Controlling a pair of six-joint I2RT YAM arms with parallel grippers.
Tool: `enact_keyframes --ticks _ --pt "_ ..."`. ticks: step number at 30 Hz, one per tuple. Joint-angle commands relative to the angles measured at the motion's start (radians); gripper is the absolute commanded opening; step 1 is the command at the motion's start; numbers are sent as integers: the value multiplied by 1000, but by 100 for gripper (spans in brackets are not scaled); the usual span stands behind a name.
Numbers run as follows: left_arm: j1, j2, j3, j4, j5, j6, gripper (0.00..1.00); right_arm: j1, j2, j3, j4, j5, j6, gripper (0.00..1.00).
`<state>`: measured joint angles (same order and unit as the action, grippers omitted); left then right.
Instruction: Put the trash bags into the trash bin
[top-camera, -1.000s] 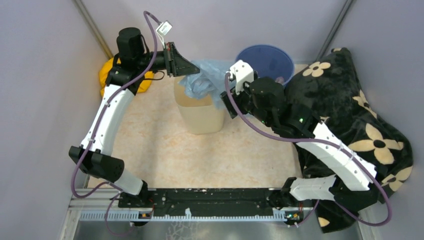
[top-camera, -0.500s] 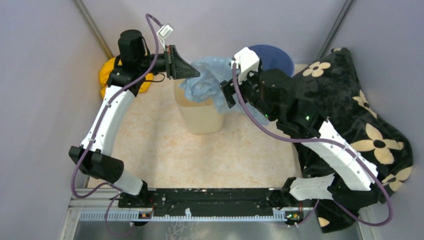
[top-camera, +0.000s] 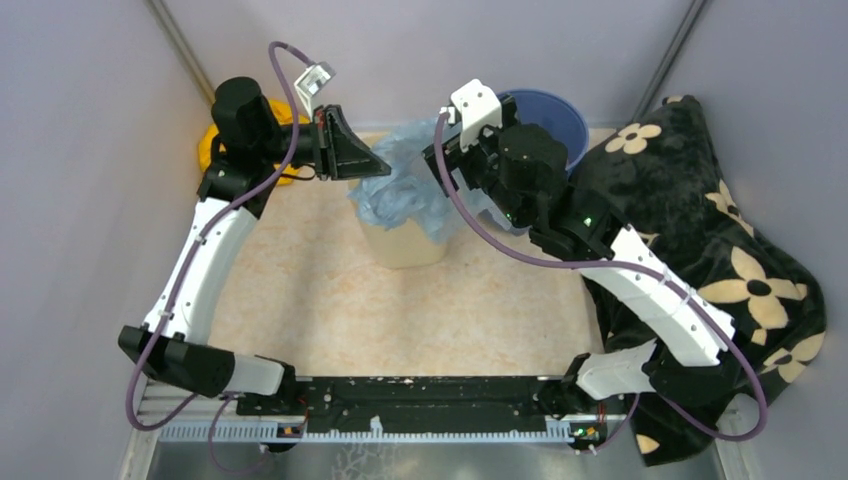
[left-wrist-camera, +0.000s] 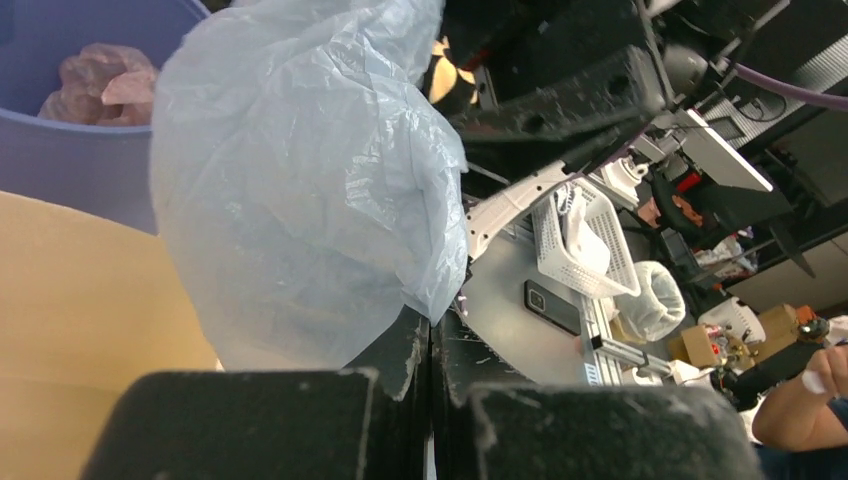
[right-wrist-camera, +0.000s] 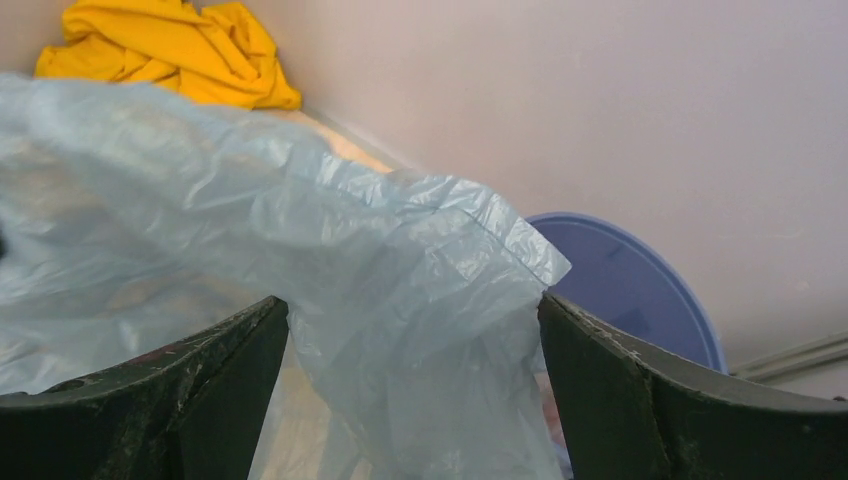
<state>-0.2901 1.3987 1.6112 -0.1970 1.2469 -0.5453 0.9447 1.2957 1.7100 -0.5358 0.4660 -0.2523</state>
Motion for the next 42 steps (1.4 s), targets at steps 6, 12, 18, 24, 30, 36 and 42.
enact_keyframes --ticks 6,12,18,24,30,36,42 --pt "3 -75 -54 143 95 -66 0 -34 -55 96 84 -4 -36 97" --pt "3 -104 -74 177 129 -84 0 -78 16 156 40 -141 -16 97" --pt "3 -132 -73 220 171 -110 0 -135 59 191 -8 -374 16 98" --pt "3 -138 -69 269 201 -144 0 -134 58 180 -40 -489 -39 98" --pt "3 -130 -70 279 210 -142 0 -135 -19 115 -20 -564 -79 98" --pt "3 -138 -85 305 242 -144 0 -143 -34 156 -92 -641 -104 99" --pt "3 -200 -165 526 288 -289 0 -338 -53 186 -92 -888 -28 99"
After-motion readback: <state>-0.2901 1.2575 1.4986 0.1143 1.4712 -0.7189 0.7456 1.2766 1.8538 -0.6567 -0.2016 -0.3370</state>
